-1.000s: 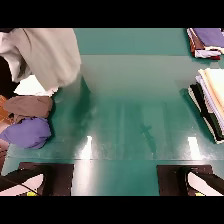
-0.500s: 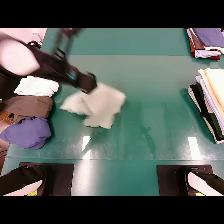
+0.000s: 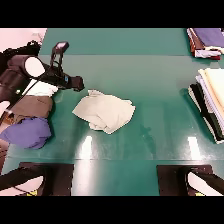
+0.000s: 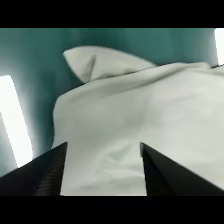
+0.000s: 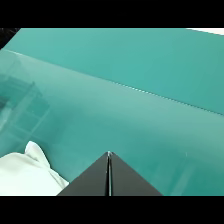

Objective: Fold the shirts.

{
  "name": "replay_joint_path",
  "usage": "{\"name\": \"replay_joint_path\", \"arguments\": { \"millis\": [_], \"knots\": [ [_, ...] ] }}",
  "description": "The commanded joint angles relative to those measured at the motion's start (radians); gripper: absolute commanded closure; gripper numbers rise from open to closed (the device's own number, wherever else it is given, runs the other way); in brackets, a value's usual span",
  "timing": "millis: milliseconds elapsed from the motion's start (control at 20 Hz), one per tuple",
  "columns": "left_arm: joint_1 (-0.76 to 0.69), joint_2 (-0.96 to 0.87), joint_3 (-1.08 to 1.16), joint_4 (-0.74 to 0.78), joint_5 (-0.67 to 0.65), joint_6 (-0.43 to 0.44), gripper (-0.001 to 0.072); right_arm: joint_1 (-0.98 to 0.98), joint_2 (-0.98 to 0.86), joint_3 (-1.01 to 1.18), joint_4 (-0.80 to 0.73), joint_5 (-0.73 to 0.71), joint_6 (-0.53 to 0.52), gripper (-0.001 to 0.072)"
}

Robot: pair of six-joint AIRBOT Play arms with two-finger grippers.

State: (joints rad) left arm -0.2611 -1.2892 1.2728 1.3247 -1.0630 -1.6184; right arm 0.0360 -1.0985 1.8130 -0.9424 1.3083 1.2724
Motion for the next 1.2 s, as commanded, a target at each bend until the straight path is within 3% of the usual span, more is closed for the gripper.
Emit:
{"name": "replay_joint_path", "arguments": {
  "millis": [0, 300, 600, 700, 750, 800, 900, 1150],
  "knots": [
    [0.084, -0.151, -0.032, -0.142, 0.026, 0.11, 0.0169, 0.0, 0.001, -0.001, 0.0, 0.008, 0.002, 0.0693],
    [0.083, -0.386, 0.003, -0.431, 0.156, 0.207, 0.0168, 0.0, 0.001, -0.001, 0.0, 0.084, 0.002, 0.0693],
    [0.083, -0.408, 0.003, -0.48, 0.245, 0.213, 0.0171, 0.0, 0.0, -0.001, -0.001, 0.09, 0.003, 0.0693],
    [0.083, -0.408, 0.003, -0.48, 0.254, 0.221, 0.0527, 0.0, -0.005, -0.001, -0.003, 0.105, 0.025, 0.0693],
    [0.083, -0.408, 0.003, -0.481, 0.264, 0.233, 0.0587, 0.0, -0.013, -0.002, -0.003, 0.122, 0.041, 0.0693],
    [0.083, -0.408, 0.004, -0.484, 0.27, 0.233, 0.059, 0.0, -0.019, -0.011, -0.002, 0.142, 0.052, 0.0693],
    [0.083, -0.406, 0.029, -0.481, 0.256, 0.253, 0.0681, 0.0, -0.015, -0.079, -0.003, 0.148, 0.056, 0.0693],
    [0.083, -0.402, 0.25, -0.369, 0.085, 0.266, 0.0681, 0.0, 0.024, -0.42, -0.133, 0.145, 0.126, 0.0693]
  ]
}}
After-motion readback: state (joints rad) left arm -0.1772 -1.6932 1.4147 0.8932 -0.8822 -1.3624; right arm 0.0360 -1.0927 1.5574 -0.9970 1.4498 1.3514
